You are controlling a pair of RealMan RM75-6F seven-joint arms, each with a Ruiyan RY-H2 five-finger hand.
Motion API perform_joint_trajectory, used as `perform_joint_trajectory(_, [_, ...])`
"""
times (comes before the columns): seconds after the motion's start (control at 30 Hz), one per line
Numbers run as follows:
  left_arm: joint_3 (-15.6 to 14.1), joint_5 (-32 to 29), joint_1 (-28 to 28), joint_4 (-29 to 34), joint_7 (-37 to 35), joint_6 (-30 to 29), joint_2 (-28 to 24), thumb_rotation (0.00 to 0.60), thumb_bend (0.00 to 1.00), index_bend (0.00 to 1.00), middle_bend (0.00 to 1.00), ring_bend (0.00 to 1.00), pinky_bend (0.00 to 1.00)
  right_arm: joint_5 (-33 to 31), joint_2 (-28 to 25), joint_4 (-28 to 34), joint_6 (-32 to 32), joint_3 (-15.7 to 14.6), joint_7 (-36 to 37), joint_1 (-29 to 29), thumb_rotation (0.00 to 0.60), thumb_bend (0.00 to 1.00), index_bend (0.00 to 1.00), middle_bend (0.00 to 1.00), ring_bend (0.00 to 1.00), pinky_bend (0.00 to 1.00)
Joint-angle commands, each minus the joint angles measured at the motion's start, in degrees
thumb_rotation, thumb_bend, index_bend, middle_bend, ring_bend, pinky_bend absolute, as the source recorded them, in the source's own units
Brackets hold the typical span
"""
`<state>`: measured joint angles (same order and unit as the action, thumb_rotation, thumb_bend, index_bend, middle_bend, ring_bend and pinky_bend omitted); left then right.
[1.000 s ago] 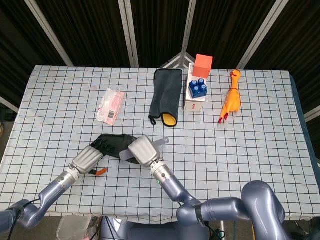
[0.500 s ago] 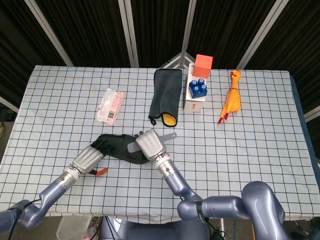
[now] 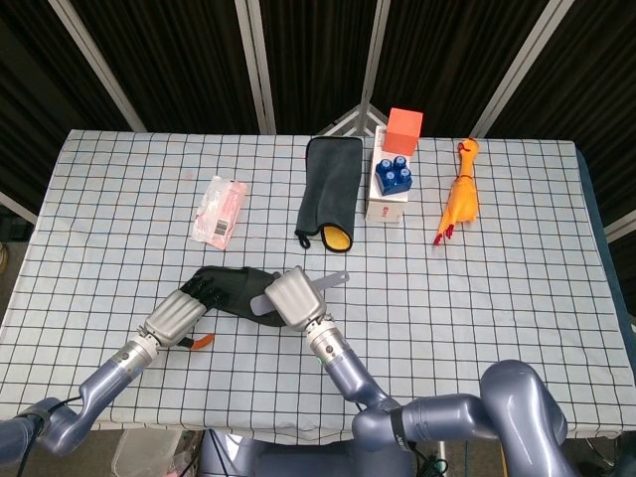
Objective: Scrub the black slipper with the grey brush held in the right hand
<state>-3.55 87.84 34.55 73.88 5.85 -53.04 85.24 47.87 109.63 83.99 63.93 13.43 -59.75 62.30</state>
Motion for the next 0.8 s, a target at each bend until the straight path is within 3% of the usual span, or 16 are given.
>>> perform_joint_trajectory(0.03, [-0.03,0.02,0.04,0.13,0.01,-0.01,-0.05,0.400,0.46,0.11,0.15,0.05,0.08,-0.25,0.80,1.09,0.13,-0.18,-0.48,0.23,0.600,0.92,0.81,0.69,0.63,0.65])
perform_joint_trajectory(0.8, [-0.67,0.47,0.03,0.88,-0.18,-0.39,-0.41,0.399,0.46,0.11,0.15,0.05,0.08,-1.99,3.66,-7.47,0.27,2.51,-1.07,1.34,0.600,0.92,0.81,0.69,0.63,0.65])
